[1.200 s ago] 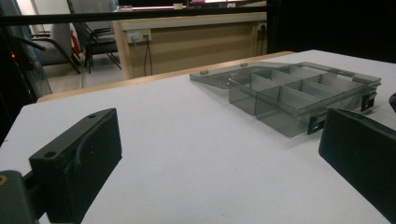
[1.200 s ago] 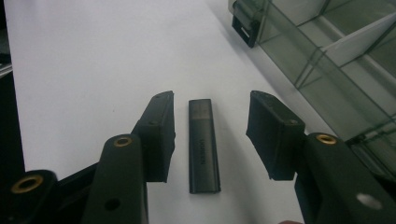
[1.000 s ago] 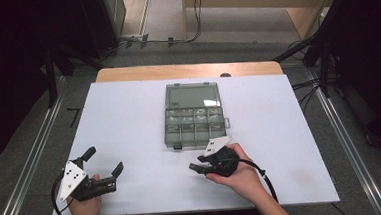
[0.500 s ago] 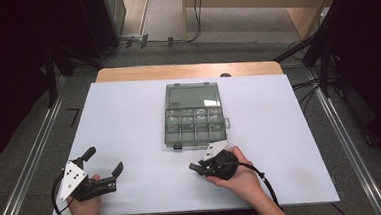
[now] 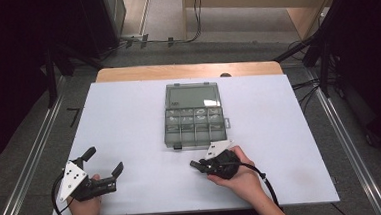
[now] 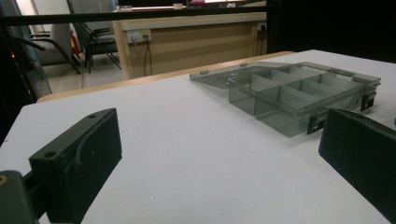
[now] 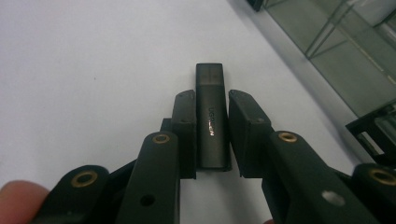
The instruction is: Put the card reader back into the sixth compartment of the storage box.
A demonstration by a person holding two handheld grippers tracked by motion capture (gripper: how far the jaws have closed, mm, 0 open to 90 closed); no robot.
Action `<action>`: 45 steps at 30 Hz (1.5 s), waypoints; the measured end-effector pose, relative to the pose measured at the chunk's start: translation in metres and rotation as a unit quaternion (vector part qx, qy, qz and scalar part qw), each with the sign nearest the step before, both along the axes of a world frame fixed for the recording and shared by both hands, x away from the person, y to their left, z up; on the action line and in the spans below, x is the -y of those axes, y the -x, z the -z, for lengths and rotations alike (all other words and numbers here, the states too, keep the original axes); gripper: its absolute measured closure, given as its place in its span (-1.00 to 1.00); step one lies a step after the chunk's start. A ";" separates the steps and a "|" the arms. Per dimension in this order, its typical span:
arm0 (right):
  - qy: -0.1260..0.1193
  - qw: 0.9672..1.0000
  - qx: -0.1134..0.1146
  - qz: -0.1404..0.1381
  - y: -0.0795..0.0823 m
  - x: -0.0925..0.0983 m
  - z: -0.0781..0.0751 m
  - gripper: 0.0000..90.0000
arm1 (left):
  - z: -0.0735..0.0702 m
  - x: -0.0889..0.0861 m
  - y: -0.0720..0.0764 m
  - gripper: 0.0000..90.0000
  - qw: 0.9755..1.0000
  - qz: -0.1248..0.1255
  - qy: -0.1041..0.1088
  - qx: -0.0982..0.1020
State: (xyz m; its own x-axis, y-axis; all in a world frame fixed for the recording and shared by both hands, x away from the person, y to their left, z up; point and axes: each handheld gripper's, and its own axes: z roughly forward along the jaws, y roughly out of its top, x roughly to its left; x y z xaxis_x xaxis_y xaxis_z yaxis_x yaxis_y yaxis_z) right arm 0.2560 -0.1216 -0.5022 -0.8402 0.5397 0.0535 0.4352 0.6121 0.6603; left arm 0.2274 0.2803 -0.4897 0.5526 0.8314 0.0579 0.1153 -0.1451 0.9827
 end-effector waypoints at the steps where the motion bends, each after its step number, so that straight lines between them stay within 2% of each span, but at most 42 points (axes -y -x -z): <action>1: 0.000 1.000 0.000 0.000 0.000 0.000 0.000 0.57 | 0.000 0.000 0.000 -1.00 1.000 0.000 0.000 0.000; 7: -0.011 1.000 -0.002 0.003 -0.002 0.005 -0.004 0.57 | 0.000 0.000 0.000 -1.00 1.000 -0.001 -0.002 0.000; 45: -0.026 1.000 0.004 0.015 -0.015 0.011 -0.023 0.57 | 0.000 0.000 0.000 -1.00 1.000 0.000 -0.001 0.000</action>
